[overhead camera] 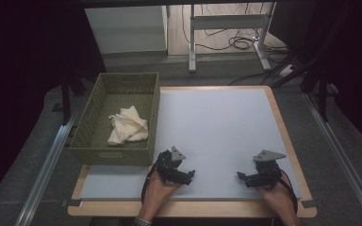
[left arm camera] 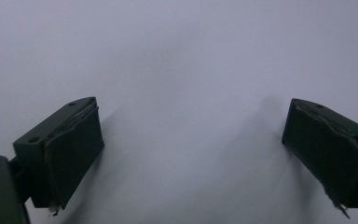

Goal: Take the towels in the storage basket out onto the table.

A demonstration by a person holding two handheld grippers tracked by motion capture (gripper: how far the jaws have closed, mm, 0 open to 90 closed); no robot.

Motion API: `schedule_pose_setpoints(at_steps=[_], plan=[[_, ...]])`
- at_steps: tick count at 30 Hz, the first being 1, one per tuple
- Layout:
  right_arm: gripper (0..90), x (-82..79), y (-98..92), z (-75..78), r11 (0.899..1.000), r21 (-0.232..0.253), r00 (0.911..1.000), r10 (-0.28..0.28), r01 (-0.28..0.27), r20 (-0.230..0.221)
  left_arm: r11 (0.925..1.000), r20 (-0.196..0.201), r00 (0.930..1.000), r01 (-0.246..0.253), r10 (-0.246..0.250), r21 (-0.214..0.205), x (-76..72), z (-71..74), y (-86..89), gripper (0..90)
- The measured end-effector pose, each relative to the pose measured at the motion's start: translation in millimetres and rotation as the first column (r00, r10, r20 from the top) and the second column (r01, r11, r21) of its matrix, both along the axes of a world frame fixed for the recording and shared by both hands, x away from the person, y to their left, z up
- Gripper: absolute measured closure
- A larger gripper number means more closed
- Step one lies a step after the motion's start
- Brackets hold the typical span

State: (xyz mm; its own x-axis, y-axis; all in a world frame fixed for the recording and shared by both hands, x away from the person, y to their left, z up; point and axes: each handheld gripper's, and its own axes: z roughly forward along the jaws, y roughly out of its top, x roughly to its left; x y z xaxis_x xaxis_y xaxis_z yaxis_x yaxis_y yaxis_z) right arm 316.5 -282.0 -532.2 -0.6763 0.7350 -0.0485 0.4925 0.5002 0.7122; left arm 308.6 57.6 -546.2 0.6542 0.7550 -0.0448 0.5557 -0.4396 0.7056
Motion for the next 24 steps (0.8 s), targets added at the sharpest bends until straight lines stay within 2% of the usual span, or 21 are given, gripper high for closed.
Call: schedule_pose_setpoints(at_steps=[24], plan=[[6.3, 0.0, -0.2, -0.2, 1.000, 0.002, 1.0000, 0.000, 0.000, 0.001, 0.9999, -0.005, 1.0000, 0.003, -0.003, 0.010, 0.7, 0.4, -0.4, 4.8]])
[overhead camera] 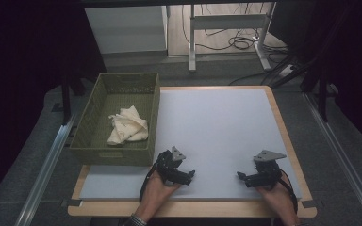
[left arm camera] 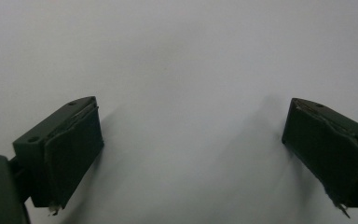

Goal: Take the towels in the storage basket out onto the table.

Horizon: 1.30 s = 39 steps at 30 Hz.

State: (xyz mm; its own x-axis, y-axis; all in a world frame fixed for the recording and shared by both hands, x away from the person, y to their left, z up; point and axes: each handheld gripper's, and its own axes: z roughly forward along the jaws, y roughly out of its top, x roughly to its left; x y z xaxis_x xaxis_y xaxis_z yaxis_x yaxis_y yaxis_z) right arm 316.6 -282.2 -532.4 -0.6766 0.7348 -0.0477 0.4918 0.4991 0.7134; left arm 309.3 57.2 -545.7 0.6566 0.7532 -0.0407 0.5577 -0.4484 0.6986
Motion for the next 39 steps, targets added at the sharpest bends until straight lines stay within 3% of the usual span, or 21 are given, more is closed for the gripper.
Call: schedule_pose_setpoints(at_steps=[11, 18, 24, 39], plan=[[6.3, 0.0, 0.0, 0.0, 1.000, 0.000, 1.0000, 0.000, 0.000, 0.000, 1.0000, 0.000, 1.0000, 0.002, -0.002, 0.002, 0.3, 0.5, -0.2, 4.5], [6.3, 0.0, 0.0, 0.0, 1.000, 0.000, 1.0000, 0.000, 0.000, 0.000, 0.9987, 0.009, 0.9991, 0.041, -0.041, 0.031, 1.2, 5.9, -3.0, 4.8], [6.3, -0.1, 0.0, 0.0, 1.000, 0.000, 1.0000, 0.000, 0.000, 0.000, 0.9977, 0.006, 0.9977, 0.068, -0.068, -0.001, 3.7, 15.1, -6.1, 4.8], [6.3, -0.2, -0.1, 0.1, 1.000, 0.000, 1.0000, 0.000, 0.000, 0.002, 0.9928, -0.008, 0.9929, 0.119, -0.119, -0.018, 14.3, 38.1, -13.3, 4.6]])
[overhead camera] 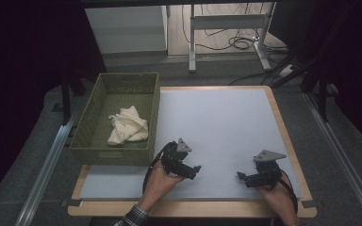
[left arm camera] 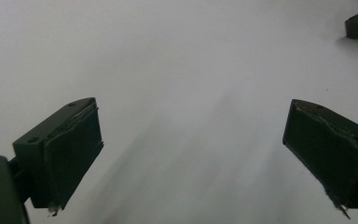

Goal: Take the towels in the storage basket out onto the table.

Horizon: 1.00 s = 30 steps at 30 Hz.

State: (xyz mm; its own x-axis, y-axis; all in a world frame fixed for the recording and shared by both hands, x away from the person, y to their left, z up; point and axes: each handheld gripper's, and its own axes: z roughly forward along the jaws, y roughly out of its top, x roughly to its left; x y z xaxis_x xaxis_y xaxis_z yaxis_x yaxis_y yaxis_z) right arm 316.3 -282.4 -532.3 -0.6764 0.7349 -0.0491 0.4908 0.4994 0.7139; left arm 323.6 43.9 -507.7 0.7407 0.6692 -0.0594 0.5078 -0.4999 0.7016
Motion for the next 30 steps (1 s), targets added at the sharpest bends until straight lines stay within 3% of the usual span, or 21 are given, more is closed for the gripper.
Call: schedule_pose_setpoints(at_steps=[9, 19, 30], plan=[[6.3, -0.1, -0.1, 0.1, 1.000, -0.002, 1.0000, 0.000, 0.000, 0.000, 0.9995, 0.018, 0.9994, 0.030, -0.030, -0.011, 7.0, 19.7, -5.3, 4.6], [6.3, -0.2, -0.1, 0.1, 1.000, -0.002, 1.0000, 0.000, 0.000, 0.001, 0.9987, 0.010, 0.9986, 0.051, -0.051, 0.004, 20.2, 35.3, -8.6, 4.6], [6.3, -0.1, -0.1, 0.0, 1.000, -0.002, 1.0000, 0.002, -0.002, 0.002, 0.9983, 0.039, 0.9978, 0.053, -0.054, 0.025, 36.7, 67.0, -1.1, 4.5]])
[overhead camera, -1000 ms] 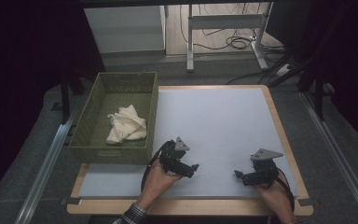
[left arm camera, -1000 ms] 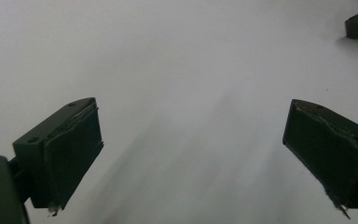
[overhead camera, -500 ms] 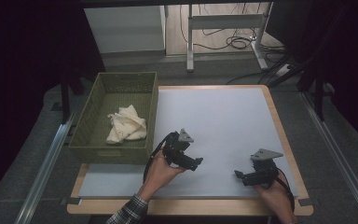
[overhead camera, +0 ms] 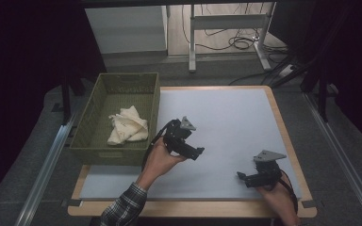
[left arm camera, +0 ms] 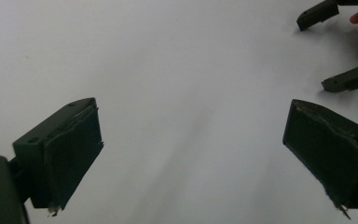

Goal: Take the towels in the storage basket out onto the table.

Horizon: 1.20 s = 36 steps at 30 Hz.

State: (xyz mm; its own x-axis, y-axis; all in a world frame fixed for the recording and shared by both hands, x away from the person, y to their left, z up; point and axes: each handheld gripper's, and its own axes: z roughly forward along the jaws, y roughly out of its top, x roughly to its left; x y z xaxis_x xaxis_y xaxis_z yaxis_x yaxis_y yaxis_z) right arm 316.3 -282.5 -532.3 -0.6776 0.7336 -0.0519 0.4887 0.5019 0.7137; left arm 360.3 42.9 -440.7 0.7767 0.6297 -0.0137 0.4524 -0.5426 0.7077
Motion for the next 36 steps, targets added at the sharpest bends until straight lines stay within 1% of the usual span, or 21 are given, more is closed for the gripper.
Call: schedule_pose_setpoints(at_steps=[3, 6, 9, 11, 12, 13, 17, 18, 19, 20, 21, 23, 24, 25, 29, 30, 31, 32, 34, 35, 36], plan=[[6.3, 0.1, 0.0, -0.1, 1.000, -0.001, 1.0000, 0.001, -0.001, 0.001, 1.0000, -0.008, 1.0000, -0.002, 0.002, 0.003, 7.2, 6.5, 4.2, 4.3], [6.3, 0.0, 0.1, -0.2, 1.000, 0.001, 1.0000, 0.000, 0.000, 0.001, 0.9999, -0.004, 0.9999, -0.013, 0.013, 0.002, 14.7, 12.7, 10.3, 4.1], [6.3, 0.2, 0.0, -0.2, 1.000, 0.000, 1.0000, 0.001, -0.001, 0.004, 0.9997, -0.004, 0.9997, -0.025, 0.025, -0.008, 21.5, 18.4, 17.5, 3.8], [6.3, 0.0, 0.1, -0.2, 1.000, 0.001, 1.0000, 0.000, 0.000, 0.002, 0.9996, -0.004, 0.9996, -0.029, 0.029, -0.002, 26.0, 21.7, 22.7, 3.6], [6.3, 0.0, 0.1, -0.2, 1.000, 0.001, 1.0000, 0.000, 0.000, 0.002, 0.9990, 0.001, 0.9990, -0.045, 0.045, 0.005, 29.8, 24.7, 27.5, 3.4], [6.3, 0.0, 0.1, -0.2, 1.000, 0.001, 1.0000, 0.000, 0.000, 0.002, 0.9990, 0.001, 0.9990, -0.045, 0.045, 0.005, 29.8, 24.7, 27.5, 3.2], [6.3, 0.1, 0.1, -0.2, 1.000, 0.002, 1.0000, -0.001, 0.001, 0.001, 0.9978, 0.003, 0.9978, -0.066, 0.066, -0.006, 37.7, 32.1, 39.1, 3.0], [6.3, 0.1, 0.1, -0.2, 1.000, 0.002, 1.0000, -0.001, 0.001, 0.001, 0.9968, 0.006, 0.9968, -0.080, 0.080, -0.010, 41.7, 35.4, 45.5, 3.0], [6.3, 0.1, 0.1, -0.2, 1.000, 0.002, 1.0000, -0.001, 0.001, 0.001, 0.9968, 0.006, 0.9968, -0.080, 0.080, -0.010, 41.7, 35.4, 45.5, 2.9], [6.3, 0.1, 0.1, -0.2, 1.000, 0.002, 1.0000, -0.001, 0.001, 0.001, 0.9956, 0.003, 0.9958, -0.091, 0.091, -0.019, 44.9, 37.9, 51.4, 2.9], [6.3, 0.1, 0.1, -0.2, 1.000, 0.002, 1.0000, -0.001, 0.001, 0.001, 0.9956, 0.003, 0.9958, -0.091, 0.091, -0.019, 44.9, 37.9, 51.4, 2.9], [6.3, 0.1, 0.1, -0.2, 1.000, 0.001, 1.0000, -0.001, 0.001, 0.001, 0.9940, 0.002, 0.9944, -0.106, 0.106, -0.028, 48.9, 41.0, 59.9, 3.0], [6.3, 0.1, 0.1, -0.2, 1.000, 0.002, 1.0000, -0.001, 0.001, 0.001, 0.9919, 0.002, 0.9925, -0.122, 0.122, -0.034, 51.8, 43.6, 67.4, 3.0], [6.3, 0.1, 0.1, -0.2, 1.000, 0.002, 1.0000, -0.001, 0.001, 0.001, 0.9919, 0.002, 0.9925, -0.122, 0.122, -0.034, 51.8, 43.6, 67.4, 3.1], [6.3, 0.1, 0.1, -0.2, 1.000, 0.001, 1.0000, -0.001, 0.001, 0.001, 0.9872, 0.012, 0.9875, -0.157, 0.157, -0.032, 56.5, 49.3, 83.5, 3.2], [6.3, 0.1, 0.1, -0.2, 1.000, 0.001, 1.0000, -0.001, 0.001, 0.001, 0.9844, 0.018, 0.9848, -0.172, 0.173, -0.035, 58.1, 51.6, 90.4, 3.4], [6.3, 0.1, 0.1, -0.2, 1.000, 0.001, 1.0000, -0.001, 0.001, 0.001, 0.9844, 0.018, 0.9848, -0.172, 0.173, -0.035, 58.1, 51.6, 90.4, 3.4], [6.3, 0.1, 0.1, -0.2, 1.000, 0.001, 1.0000, 0.000, 0.000, 0.001, 0.9807, 0.020, 0.9811, -0.192, 0.193, -0.037, 60.1, 54.1, 98.5, 3.4], [6.3, 0.1, 0.1, -0.2, 1.000, 0.001, 1.0000, -0.001, 0.001, 0.001, 0.9800, 0.018, 0.9803, -0.196, 0.197, -0.035, 61.2, 55.1, 103.0, 2.9], [6.3, 0.1, 0.1, -0.2, 1.000, 0.001, 1.0000, -0.001, 0.001, 0.001, 0.9780, 0.017, 0.9783, -0.206, 0.206, -0.035, 62.1, 56.0, 107.1, 2.9], [6.3, 0.1, 0.1, -0.2, 1.000, 0.001, 1.0000, -0.001, 0.001, 0.001, 0.9742, 0.021, 0.9743, -0.223, 0.224, -0.033, 64.0, 57.3, 115.8, 2.9]])
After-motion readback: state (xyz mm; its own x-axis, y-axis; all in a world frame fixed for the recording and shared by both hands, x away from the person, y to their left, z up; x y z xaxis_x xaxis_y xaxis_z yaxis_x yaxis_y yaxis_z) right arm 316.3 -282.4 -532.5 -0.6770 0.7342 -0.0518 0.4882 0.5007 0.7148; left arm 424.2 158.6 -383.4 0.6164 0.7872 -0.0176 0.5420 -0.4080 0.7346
